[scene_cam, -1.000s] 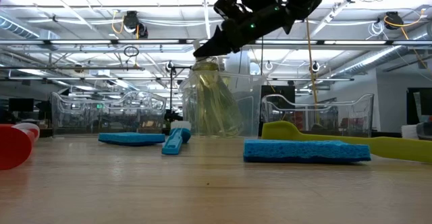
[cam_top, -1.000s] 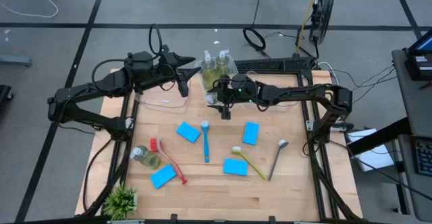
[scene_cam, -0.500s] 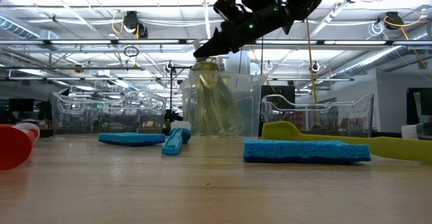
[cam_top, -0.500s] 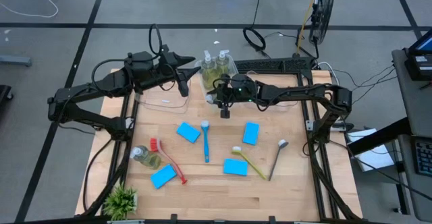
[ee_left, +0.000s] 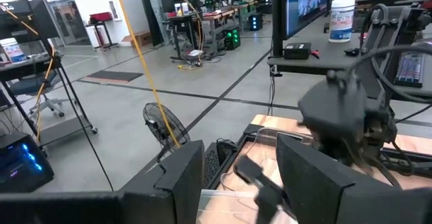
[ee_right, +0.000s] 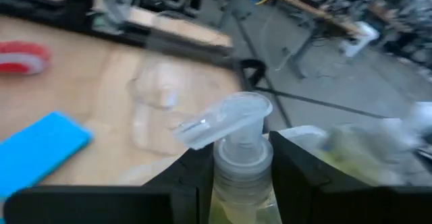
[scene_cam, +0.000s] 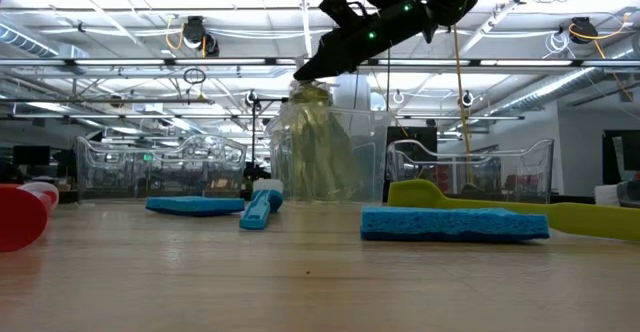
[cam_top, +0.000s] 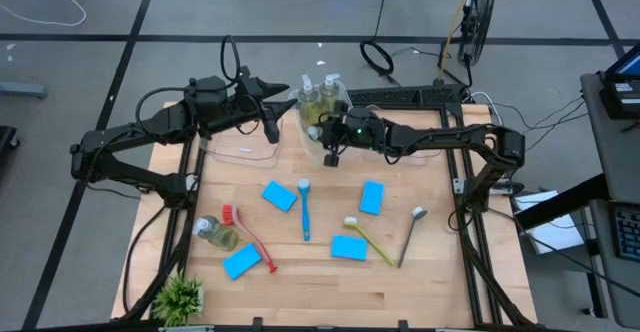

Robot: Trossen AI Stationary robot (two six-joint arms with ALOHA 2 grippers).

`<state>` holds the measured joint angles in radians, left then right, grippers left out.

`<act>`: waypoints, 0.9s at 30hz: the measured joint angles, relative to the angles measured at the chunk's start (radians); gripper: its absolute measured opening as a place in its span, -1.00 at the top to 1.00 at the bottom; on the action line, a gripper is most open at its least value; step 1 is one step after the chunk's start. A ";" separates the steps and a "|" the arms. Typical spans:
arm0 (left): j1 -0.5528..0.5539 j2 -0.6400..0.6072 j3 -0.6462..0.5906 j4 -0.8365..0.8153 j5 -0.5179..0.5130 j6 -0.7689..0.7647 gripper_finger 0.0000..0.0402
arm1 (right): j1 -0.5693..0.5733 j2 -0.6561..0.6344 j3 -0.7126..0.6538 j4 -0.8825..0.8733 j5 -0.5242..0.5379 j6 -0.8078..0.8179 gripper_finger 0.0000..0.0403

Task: Pick & Place Kitchen Sink Supplies
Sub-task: Put the yellow soap dispenser into the white bin

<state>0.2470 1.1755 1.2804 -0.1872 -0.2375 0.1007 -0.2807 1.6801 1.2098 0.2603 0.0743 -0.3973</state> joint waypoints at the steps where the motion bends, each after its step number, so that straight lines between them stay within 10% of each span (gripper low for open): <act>1: 0.000 0.000 0.000 -0.001 0.000 0.001 0.07 | -0.009 -0.008 0.000 0.004 0.007 0.003 0.49; 27: 0.000 0.000 0.000 -0.003 -0.001 0.026 0.07 | -0.140 -0.087 -0.039 0.021 0.192 0.430 0.49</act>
<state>0.2474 1.1755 1.2804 -0.1905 -0.2382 0.1268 -0.4203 1.5929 1.1710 0.2815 0.2668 0.0332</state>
